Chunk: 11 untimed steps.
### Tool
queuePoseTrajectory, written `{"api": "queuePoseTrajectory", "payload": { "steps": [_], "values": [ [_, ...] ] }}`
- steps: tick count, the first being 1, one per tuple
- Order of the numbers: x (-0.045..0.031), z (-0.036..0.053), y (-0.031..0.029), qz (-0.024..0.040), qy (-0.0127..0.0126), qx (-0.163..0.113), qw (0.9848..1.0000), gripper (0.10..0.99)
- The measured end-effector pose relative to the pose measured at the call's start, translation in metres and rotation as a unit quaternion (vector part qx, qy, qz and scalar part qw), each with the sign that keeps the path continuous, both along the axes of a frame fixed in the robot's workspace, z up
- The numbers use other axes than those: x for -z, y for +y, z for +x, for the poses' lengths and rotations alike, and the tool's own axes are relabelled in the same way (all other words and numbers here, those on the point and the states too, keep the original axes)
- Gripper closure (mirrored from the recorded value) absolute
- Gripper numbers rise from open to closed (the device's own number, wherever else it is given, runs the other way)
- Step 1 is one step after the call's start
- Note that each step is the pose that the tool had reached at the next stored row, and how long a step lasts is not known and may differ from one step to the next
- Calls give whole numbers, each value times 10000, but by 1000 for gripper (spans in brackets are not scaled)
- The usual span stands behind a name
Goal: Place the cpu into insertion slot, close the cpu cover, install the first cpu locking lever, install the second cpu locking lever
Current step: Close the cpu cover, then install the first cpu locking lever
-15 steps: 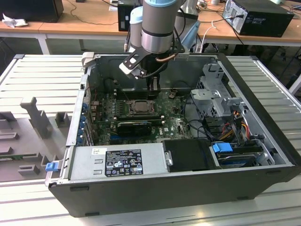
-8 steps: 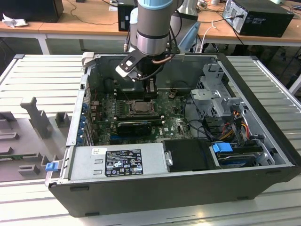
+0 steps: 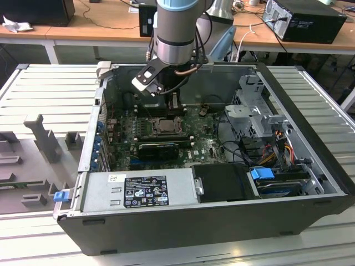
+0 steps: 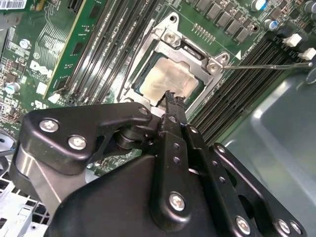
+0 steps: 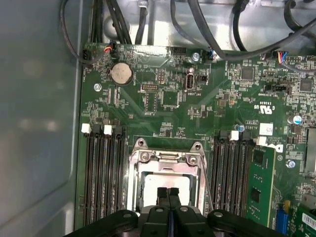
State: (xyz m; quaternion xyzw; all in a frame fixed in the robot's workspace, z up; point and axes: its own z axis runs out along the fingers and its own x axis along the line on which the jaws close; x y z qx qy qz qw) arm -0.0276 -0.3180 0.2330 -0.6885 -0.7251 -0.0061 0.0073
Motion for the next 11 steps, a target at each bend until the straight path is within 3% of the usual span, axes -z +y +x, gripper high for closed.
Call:
{"api": "queuePoseTrajectory", "payload": {
  "steps": [8,11],
  "values": [
    [-2,-34,0,0,0,-1,10000,980],
    [-61,-34,0,0,0,0,10000,980]
  ]
}}
